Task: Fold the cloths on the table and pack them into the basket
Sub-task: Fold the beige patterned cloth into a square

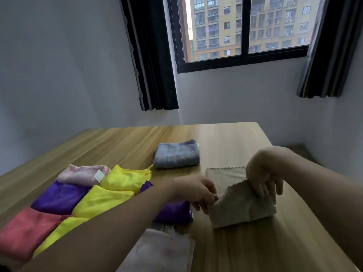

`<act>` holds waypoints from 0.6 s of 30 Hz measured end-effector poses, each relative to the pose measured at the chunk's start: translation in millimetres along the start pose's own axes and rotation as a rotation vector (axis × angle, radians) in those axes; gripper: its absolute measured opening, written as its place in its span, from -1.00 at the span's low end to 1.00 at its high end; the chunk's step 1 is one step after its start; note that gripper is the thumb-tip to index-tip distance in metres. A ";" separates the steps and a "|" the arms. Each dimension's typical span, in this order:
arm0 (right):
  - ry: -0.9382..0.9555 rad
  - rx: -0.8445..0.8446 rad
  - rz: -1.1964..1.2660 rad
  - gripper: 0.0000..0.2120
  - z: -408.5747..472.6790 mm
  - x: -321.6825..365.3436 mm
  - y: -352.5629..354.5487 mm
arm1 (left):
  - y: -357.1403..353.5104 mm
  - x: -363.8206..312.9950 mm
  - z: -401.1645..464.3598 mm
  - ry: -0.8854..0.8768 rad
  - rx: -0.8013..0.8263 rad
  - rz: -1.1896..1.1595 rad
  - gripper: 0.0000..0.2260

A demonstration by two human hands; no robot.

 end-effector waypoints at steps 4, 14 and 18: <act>-0.006 -0.003 0.035 -0.58 13.7 -7.7 -0.2 | 21.6 -3.6 12.1 0.032 -0.231 0.143 -0.89; -0.003 -0.377 -0.109 -0.75 38.0 -8.3 59.8 | 64.6 -11.7 76.0 0.060 -0.570 0.090 -0.86; -0.033 -0.483 -0.255 -0.84 62.6 -6.9 71.5 | 68.3 -13.7 101.0 0.045 -0.618 0.184 -0.85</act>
Point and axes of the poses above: each hand's wrist, its own z-axis towards the middle knuckle, its own y-axis out of the back of the hand, x = y × z, the point moved 7 cm from there along z, towards the middle knuckle, and after that the axes turned 8 degrees about y, right-handed, at the moved point
